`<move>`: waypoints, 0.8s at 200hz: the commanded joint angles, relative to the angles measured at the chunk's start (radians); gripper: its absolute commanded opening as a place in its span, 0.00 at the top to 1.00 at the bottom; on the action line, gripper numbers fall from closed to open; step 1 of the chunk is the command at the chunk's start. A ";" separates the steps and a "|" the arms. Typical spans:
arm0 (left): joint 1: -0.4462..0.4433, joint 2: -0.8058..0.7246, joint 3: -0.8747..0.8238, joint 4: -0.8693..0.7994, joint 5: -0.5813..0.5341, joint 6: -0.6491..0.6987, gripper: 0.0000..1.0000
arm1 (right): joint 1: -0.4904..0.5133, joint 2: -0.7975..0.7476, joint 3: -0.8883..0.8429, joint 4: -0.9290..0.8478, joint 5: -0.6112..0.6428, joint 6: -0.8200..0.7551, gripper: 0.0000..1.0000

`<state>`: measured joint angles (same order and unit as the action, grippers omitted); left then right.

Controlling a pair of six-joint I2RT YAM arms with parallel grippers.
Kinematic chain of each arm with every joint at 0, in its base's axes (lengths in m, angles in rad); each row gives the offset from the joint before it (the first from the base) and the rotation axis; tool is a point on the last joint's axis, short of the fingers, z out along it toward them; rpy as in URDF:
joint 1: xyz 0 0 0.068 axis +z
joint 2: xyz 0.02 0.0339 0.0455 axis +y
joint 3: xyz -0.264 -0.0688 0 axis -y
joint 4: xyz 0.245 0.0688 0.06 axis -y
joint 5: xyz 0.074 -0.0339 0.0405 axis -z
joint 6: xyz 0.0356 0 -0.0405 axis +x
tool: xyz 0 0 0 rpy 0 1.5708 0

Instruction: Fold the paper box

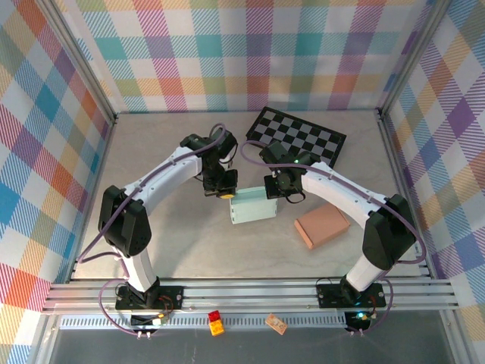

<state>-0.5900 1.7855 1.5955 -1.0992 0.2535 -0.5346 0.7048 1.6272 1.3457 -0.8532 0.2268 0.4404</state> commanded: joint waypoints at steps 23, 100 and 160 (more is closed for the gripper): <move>0.010 0.023 0.055 -0.009 0.078 -0.011 1.00 | 0.014 0.013 0.029 0.006 -0.025 -0.008 1.00; 0.011 0.019 0.034 0.001 0.057 0.007 1.00 | 0.014 0.008 0.011 0.032 -0.035 0.011 1.00; 0.007 -0.088 -0.144 0.206 0.038 0.042 1.00 | 0.014 -0.039 -0.068 0.116 -0.046 0.004 1.00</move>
<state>-0.5800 1.7699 1.5188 -1.0145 0.2676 -0.5194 0.7055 1.6257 1.3201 -0.8082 0.2268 0.4412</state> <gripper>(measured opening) 0.051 0.065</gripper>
